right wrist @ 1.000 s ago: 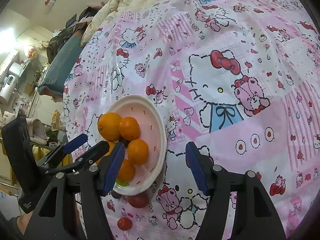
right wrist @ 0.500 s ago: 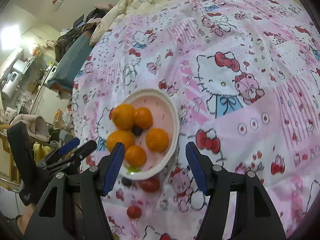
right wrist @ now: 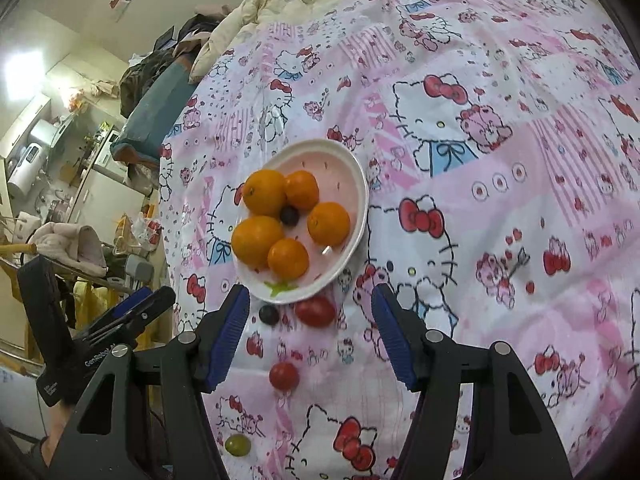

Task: Organize fruits
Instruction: 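Withdraw both grippers and move the right gripper to a red tomato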

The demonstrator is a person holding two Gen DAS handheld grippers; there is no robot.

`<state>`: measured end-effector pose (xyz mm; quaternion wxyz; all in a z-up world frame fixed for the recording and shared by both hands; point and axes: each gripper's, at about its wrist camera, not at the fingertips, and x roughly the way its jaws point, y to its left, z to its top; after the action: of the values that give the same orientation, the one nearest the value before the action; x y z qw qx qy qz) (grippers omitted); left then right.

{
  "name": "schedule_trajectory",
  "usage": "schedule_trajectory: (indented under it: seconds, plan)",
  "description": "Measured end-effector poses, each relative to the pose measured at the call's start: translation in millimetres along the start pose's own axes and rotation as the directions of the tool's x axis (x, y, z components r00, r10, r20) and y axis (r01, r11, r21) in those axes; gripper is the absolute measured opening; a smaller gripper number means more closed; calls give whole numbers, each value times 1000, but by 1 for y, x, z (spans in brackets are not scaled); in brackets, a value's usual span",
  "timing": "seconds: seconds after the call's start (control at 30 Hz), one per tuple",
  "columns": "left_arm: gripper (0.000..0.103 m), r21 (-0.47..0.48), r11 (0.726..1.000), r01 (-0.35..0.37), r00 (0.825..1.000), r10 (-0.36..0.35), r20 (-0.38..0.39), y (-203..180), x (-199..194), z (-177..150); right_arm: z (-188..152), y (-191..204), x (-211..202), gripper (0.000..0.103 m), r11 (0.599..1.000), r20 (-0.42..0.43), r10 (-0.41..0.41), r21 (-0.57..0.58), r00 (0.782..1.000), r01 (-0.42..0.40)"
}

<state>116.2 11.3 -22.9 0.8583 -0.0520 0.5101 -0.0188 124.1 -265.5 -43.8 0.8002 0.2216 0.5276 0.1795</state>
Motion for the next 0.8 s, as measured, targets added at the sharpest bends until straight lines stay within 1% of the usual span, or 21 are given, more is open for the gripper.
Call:
schedule_trajectory:
  seconds: [0.2, 0.43, 0.8]
  plan:
    - [78, -38, 999, 4, 1000, -4, 2, 10, -7, -13, -12, -1, 1, 66, 1000, -11, -4, 10, 1000, 4]
    - [78, -70, 998, 7, 1000, -7, -3, 16, 1, -16, -20, -1, 12, 66, 1000, -41, -23, 3, 999, 23]
    - [79, -61, 998, -11, 1000, 11, -11, 12, 8, -15, -20, -6, 32, 66, 1000, -86, -18, 22, 996, 20]
